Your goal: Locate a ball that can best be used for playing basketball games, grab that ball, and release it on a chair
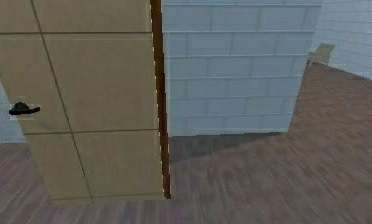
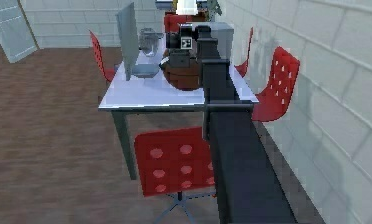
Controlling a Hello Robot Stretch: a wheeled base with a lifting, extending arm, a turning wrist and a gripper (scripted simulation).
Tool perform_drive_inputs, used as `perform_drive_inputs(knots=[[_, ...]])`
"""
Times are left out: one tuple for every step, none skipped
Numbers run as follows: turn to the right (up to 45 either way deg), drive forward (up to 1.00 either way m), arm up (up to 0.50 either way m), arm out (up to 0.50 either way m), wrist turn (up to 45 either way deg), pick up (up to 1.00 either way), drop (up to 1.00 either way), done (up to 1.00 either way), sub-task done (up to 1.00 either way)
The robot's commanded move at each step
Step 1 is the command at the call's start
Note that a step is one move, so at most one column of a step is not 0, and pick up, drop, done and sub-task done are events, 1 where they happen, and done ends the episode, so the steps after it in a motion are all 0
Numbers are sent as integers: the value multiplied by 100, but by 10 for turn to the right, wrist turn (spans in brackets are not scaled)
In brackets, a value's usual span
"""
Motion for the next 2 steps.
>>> perform_drive_inputs(knots=[[0,0,-50,0,0,0,0,0,0],[0,0,0,0,0,0,100,0,0]])
